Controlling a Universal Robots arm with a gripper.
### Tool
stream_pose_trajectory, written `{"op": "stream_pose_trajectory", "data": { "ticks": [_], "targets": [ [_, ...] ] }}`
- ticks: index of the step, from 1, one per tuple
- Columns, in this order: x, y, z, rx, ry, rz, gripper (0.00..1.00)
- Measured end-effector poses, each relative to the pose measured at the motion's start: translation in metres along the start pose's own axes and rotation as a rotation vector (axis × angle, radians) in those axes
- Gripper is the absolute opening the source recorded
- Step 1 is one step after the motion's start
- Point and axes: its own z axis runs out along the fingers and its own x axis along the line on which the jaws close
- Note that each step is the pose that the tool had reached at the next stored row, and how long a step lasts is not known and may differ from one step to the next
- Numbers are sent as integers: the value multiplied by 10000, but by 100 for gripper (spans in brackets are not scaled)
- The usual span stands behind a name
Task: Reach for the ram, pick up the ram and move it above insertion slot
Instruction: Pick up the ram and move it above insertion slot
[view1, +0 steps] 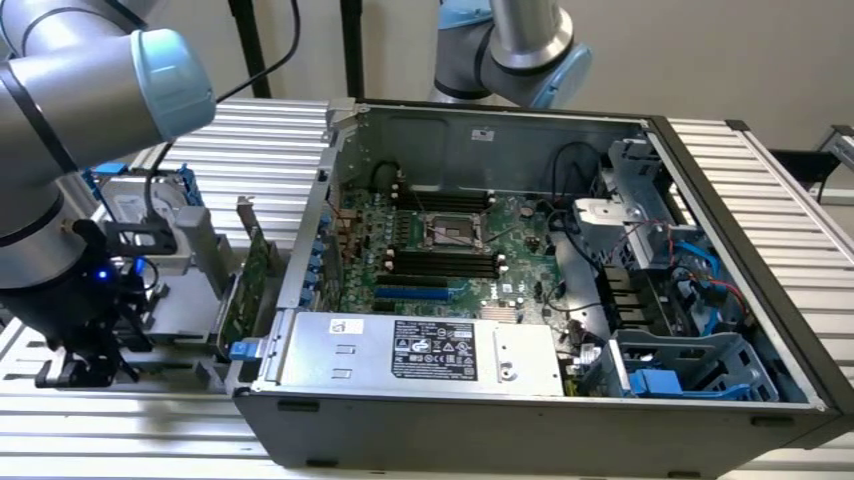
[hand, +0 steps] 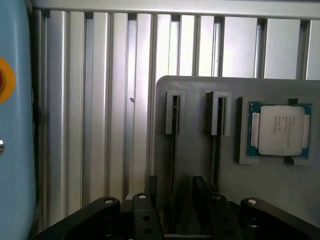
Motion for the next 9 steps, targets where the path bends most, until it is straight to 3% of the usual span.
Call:
{"op": "stream_pose_trajectory", "data": {
  "ticks": [9],
  "targets": [
    [0,-10,51,-6,2,52,40]
  ]
}}
